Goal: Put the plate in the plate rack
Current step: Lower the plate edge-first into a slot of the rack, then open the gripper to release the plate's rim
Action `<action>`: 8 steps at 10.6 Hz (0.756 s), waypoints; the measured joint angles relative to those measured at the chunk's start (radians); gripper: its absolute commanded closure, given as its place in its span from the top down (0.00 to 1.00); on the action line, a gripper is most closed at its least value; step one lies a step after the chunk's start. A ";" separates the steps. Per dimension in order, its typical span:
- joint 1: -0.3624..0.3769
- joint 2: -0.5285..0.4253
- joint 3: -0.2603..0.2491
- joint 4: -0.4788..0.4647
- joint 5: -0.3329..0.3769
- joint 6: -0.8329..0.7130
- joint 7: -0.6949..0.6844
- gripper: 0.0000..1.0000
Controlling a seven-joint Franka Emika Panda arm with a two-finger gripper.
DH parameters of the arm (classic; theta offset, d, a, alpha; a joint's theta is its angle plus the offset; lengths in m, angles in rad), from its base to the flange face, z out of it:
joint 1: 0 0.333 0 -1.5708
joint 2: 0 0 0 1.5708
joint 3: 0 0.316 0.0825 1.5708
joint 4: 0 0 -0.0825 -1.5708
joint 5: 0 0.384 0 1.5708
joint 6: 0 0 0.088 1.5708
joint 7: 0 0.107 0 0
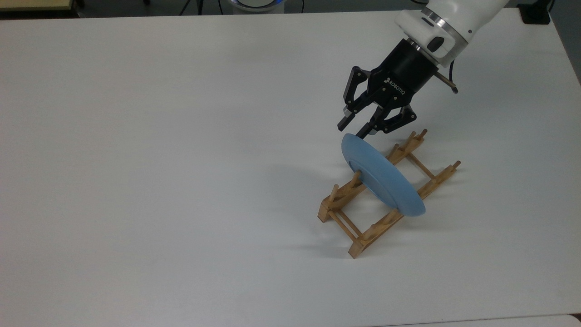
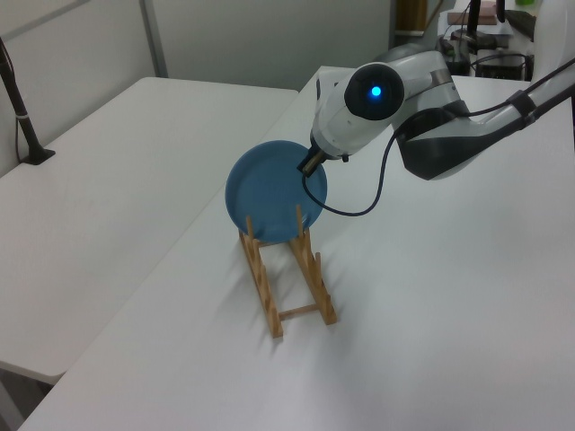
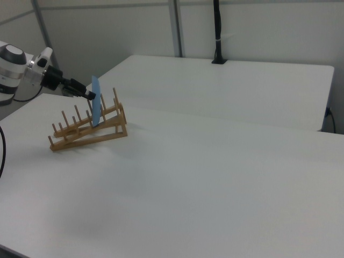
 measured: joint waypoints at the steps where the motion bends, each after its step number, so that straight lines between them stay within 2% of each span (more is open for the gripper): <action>1: 0.000 0.000 0.000 0.004 -0.005 0.014 0.000 1.00; 6: -0.001 -0.002 0.000 0.046 0.004 0.032 0.000 1.00; 7: -0.004 -0.011 0.000 0.057 0.051 0.032 -0.010 1.00; 8: -0.014 -0.030 -0.001 0.067 0.137 0.032 -0.069 1.00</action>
